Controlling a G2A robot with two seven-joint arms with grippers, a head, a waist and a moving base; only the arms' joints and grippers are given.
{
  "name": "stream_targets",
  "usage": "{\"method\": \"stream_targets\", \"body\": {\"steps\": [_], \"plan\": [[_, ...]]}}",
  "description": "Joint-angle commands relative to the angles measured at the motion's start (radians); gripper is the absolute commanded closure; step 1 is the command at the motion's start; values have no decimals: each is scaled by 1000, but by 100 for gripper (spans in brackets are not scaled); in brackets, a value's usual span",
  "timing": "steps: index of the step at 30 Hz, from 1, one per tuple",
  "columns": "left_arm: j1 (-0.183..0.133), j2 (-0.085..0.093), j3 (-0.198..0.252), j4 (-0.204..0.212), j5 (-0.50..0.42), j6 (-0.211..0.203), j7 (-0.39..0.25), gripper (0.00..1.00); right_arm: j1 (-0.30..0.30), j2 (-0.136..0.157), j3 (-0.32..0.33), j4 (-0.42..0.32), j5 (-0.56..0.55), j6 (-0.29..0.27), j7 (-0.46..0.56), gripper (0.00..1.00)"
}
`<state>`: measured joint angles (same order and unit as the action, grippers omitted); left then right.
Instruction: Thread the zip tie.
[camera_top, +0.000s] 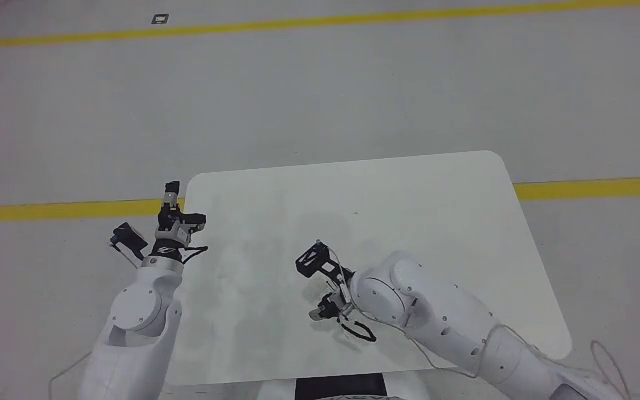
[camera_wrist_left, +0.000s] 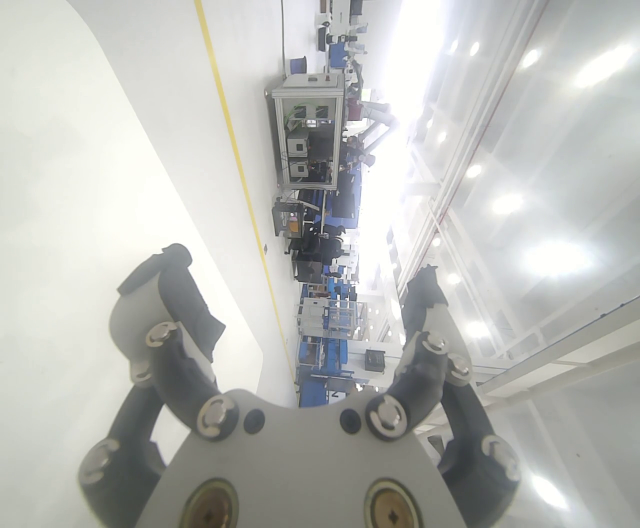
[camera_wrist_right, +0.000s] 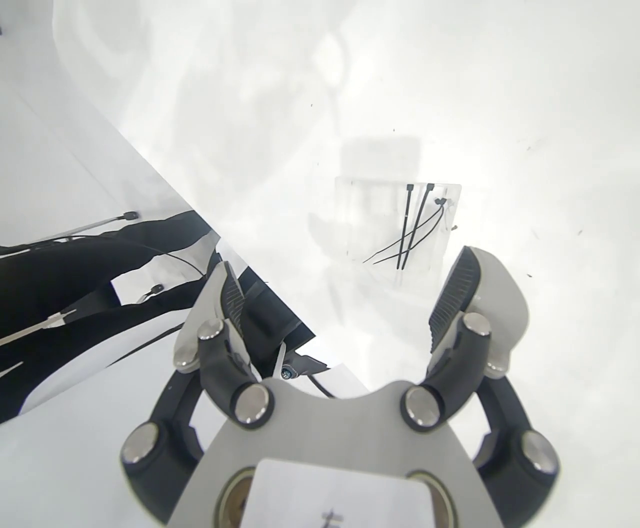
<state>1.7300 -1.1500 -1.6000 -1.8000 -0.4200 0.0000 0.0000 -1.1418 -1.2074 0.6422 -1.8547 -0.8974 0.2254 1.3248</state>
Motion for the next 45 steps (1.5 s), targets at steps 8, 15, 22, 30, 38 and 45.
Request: {"method": "stream_targets", "body": {"steps": [8,15,22,30,38,45], "plan": [[0,0,0,0,0,0,0,0,57,-32,-55,62,-26,106,55,0],[0,0,0,0,0,0,0,0,46,-34,-57,57,-13,81,19,0],[0,0,0,0,0,0,0,0,56,-38,-80,55,-52,56,30,0],[0,0,0,0,0,0,0,0,52,-38,-82,57,-92,72,21,0],[0,0,0,0,0,0,0,0,46,-44,-78,58,-135,90,39,65],[0,0,0,0,0,0,0,0,38,-50,-76,70,-177,94,43,85]]}}
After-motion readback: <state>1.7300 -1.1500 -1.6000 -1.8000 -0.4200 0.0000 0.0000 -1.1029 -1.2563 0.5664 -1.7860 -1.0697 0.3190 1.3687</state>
